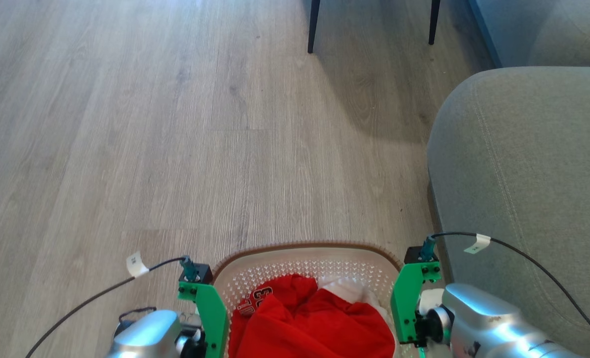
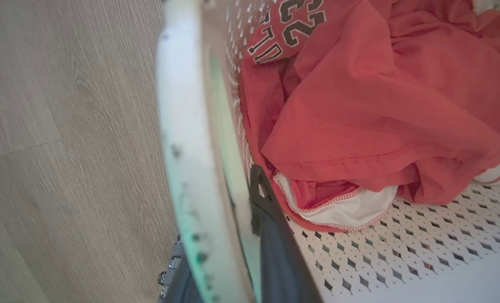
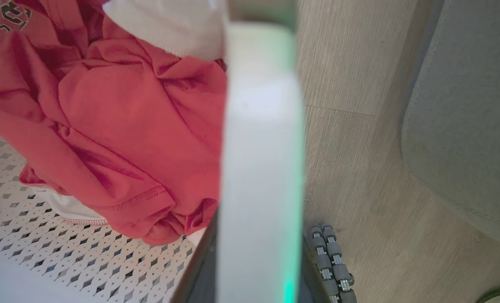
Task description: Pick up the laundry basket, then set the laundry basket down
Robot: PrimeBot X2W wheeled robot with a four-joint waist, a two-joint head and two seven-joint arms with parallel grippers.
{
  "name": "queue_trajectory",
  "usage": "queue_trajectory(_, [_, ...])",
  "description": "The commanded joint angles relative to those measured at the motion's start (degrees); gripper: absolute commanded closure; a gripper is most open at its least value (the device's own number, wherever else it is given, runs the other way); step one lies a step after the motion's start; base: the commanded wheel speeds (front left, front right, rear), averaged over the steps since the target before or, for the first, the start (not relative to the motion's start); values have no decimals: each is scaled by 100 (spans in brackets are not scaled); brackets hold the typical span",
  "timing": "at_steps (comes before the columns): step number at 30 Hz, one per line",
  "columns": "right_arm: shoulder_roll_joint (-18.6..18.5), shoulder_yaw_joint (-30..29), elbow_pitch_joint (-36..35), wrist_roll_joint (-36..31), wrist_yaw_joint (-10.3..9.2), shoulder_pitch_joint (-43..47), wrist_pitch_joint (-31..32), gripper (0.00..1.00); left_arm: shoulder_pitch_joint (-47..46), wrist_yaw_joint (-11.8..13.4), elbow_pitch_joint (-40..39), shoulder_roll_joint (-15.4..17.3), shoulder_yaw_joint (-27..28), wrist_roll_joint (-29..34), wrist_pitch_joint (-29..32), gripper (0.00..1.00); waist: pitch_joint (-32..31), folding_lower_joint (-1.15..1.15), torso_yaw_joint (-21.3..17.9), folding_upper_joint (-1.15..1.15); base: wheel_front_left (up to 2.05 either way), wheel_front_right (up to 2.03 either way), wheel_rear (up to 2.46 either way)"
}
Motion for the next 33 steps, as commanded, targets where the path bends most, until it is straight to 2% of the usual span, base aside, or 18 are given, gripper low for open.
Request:
queue_trajectory(1, [252,87,-214,-10,101,-40,-21,100,-259,-54,-158,-15,24,36,-79,100,2,0,1,0,0,0,0])
queue_trajectory(33, [205,210,-181,133,101,-57,-54,100,-251,-54,-109,-16,19,102,-48,100,-60,0,47,0,0,0,0])
